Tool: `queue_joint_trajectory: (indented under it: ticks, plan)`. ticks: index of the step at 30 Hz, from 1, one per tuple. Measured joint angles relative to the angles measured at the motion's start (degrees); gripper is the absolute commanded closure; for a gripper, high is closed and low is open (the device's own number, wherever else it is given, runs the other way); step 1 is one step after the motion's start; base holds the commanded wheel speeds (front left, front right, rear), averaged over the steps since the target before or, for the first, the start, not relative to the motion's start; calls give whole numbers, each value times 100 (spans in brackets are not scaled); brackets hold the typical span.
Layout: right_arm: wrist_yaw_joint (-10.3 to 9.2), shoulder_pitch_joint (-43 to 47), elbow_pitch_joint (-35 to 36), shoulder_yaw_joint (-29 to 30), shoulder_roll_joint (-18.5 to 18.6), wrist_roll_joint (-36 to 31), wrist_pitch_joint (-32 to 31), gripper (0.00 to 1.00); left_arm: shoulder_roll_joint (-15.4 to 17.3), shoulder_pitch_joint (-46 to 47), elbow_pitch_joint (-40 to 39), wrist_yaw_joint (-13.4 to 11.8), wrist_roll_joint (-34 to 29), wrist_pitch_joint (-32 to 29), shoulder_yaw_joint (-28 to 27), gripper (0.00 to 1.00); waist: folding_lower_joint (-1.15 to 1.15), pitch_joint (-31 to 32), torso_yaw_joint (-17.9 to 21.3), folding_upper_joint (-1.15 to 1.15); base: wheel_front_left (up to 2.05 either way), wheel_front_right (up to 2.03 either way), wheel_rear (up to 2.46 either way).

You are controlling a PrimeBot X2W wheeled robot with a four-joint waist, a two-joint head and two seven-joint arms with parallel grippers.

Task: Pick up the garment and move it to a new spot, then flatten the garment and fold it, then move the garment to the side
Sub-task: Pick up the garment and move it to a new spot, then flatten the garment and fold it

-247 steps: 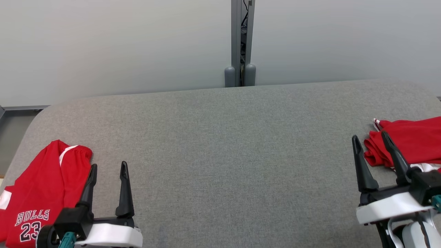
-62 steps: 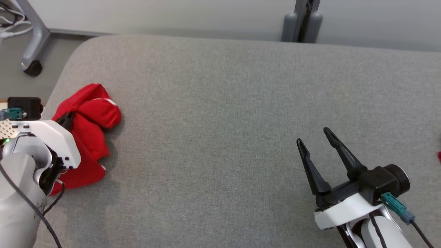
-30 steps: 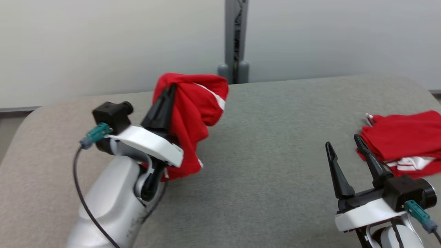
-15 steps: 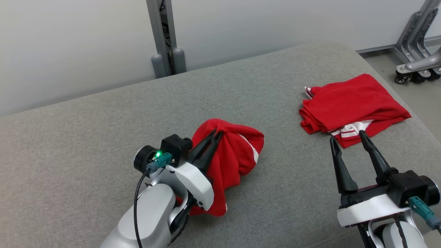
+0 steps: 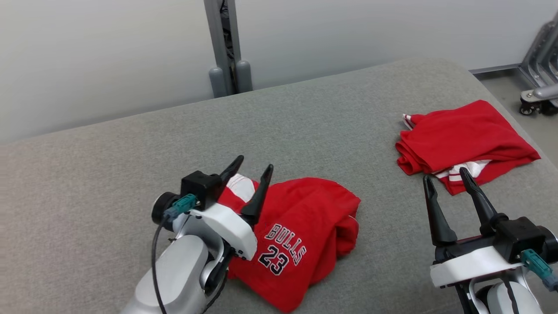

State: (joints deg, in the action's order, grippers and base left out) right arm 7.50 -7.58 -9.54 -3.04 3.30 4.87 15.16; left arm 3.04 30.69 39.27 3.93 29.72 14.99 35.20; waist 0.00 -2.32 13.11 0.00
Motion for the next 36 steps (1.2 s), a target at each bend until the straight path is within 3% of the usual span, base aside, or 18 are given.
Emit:
queue_joint_trajectory:
  ticks: [7,12,19,24,36]
  plan:
    - [0,88,118,16,11,-37,-1,0,326,-639,-1092,-278,-666,-1,-1214,0,0,173,-471,0,0,0,0]
    - [0,115,226,1,62,-30,0,0,310,-1458,-2024,-504,-1079,8,-2401,0,0,290,-797,0,0,0,0]
    - [0,229,301,9,83,7,0,0,45,-2477,-2828,-387,-1550,9,-3411,0,0,436,-1129,0,0,0,0]
    - [0,231,341,-37,102,29,0,0,-7,-2968,-3190,-391,-1726,9,-3713,0,0,476,-1183,0,0,0,0]
    - [0,360,347,12,131,67,0,0,-20,-3404,-2945,-738,-1385,9,-3407,0,0,557,-1232,0,0,0,0]
